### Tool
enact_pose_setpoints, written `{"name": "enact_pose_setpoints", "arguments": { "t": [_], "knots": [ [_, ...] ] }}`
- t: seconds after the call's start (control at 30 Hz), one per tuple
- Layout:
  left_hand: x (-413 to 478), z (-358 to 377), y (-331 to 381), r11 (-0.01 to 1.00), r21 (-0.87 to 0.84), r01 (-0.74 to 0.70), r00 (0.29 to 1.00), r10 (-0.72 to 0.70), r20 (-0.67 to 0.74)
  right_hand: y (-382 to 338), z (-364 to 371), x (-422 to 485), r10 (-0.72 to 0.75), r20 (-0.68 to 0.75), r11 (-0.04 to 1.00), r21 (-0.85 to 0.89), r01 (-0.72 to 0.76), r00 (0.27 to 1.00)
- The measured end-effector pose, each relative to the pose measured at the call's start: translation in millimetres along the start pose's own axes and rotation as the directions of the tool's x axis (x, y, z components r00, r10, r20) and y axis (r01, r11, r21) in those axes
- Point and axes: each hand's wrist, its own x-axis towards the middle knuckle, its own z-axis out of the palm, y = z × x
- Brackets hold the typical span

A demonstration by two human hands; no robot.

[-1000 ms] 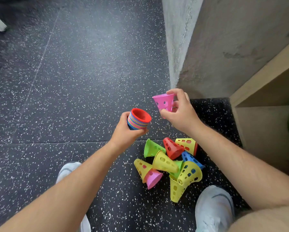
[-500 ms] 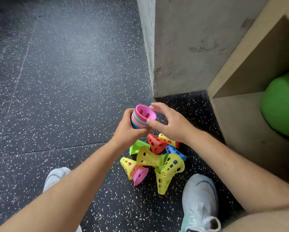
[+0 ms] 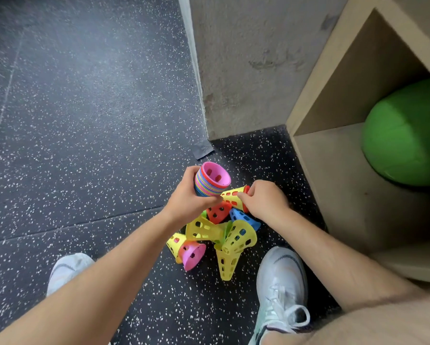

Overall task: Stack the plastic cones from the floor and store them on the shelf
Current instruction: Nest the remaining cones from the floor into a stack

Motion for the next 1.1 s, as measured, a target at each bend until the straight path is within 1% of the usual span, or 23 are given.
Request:
{"name": "enact_pose_setpoints", "arguments": {
  "t": [0.07, 0.17, 0.23, 0.3, 0.37, 0.47, 0.57, 0.63, 0.67, 0.7, 0.77, 0.8, 0.87, 0.9, 0.93, 1.0, 1.03, 1.1],
  "knots": [
    [-1.2, 0.5, 1.7, 1.000, -0.008, -0.001, 1.000, 0.001, 0.003, 0.6, 0.6, -0.8, -0.009, 0.000, 0.998, 0.068, 0.009, 1.000],
    [-2.2, -0.7, 3.8, 1.000, -0.005, 0.000, 1.000, 0.000, 0.003, -0.2, -5.2, -2.4, -0.030, -0.045, 0.994, 0.102, 0.034, 0.999],
    [-2.3, -1.6, 4.5, 1.000, -0.006, -0.002, 1.000, 0.002, -0.001, 0.5, -12.4, -1.3, -0.074, -0.129, 0.990, 0.109, 0.089, 0.989],
    [-2.5, -2.4, 3.7, 1.000, -0.011, 0.006, 1.000, -0.006, -0.006, 2.1, -20.7, 2.4, -0.139, -0.240, 0.973, 0.145, 0.177, 0.961],
    [-1.8, -2.9, 1.9, 1.000, -0.015, 0.017, 1.000, -0.017, -0.011, 1.3, -30.1, 6.1, -0.203, -0.355, 0.937, 0.199, 0.286, 0.913],
    [-2.3, -3.3, 4.1, 0.999, -0.028, 0.015, 1.000, -0.015, -0.019, -7.9, -44.1, 5.7, -0.300, -0.515, 0.844, 0.248, 0.475, 0.803],
    [-3.2, -4.3, 7.0, 0.999, -0.044, 0.010, 1.000, -0.011, -0.022, -18.3, -48.9, -1.6, -0.432, -0.566, 0.744, 0.216, 0.632, 0.702],
    [-3.5, -5.0, 7.6, 0.998, -0.055, 0.008, 0.999, -0.010, -0.035, -23.8, -42.9, -6.0, -0.526, -0.538, 0.691, 0.182, 0.700, 0.659],
    [-3.5, -5.3, 7.2, 0.998, -0.056, 0.005, 0.999, -0.007, -0.044, -25.8, -38.4, -8.5, -0.561, -0.506, 0.669, 0.189, 0.719, 0.655],
    [-3.7, -5.2, 6.6, 0.998, -0.055, 0.000, 0.998, -0.003, -0.055, -26.8, -32.7, -10.9, -0.587, -0.457, 0.653, 0.221, 0.724, 0.668],
    [-5.4, -7.7, 4.0, 0.999, -0.045, 0.002, 0.997, -0.005, -0.079, -28.0, -23.4, -16.9, -0.608, -0.373, 0.635, 0.302, 0.711, 0.701],
    [-7.0, -10.1, 2.3, 0.999, -0.046, 0.004, 0.996, -0.008, -0.090, -28.6, -20.9, -19.4, -0.590, -0.350, 0.632, 0.362, 0.686, 0.728],
    [-11.6, -17.0, -3.5, 0.999, -0.034, 0.011, 0.994, -0.014, -0.106, -28.6, -19.4, -21.5, -0.500, -0.315, 0.638, 0.496, 0.589, 0.807],
    [-14.7, -20.5, -7.0, 1.000, -0.028, 0.013, 0.994, -0.016, -0.112, -28.1, -18.1, -20.2, -0.464, -0.295, 0.660, 0.515, 0.548, 0.835],
    [-17.7, -23.8, -10.5, 0.999, -0.028, 0.019, 0.993, -0.022, -0.117, -27.5, -16.1, -17.6, -0.454, -0.263, 0.701, 0.485, 0.523, 0.851],
    [-24.5, -28.9, -16.0, 0.999, -0.032, 0.036, 0.991, -0.040, -0.126, -25.8, -8.3, -12.1, -0.479, -0.139, 0.792, 0.357, 0.496, 0.866],
    [-27.9, -30.4, -17.2, 0.999, -0.033, 0.041, 0.991, -0.045, -0.129, -25.9, -4.0, -11.2, -0.497, -0.069, 0.816, 0.301, 0.493, 0.865],
    [-34.8, -32.2, -19.1, 0.998, -0.037, 0.050, 0.989, -0.054, -0.136, -26.4, 5.0, -11.4, -0.536, 0.026, 0.830, 0.198, 0.522, 0.844]
  ]
}}
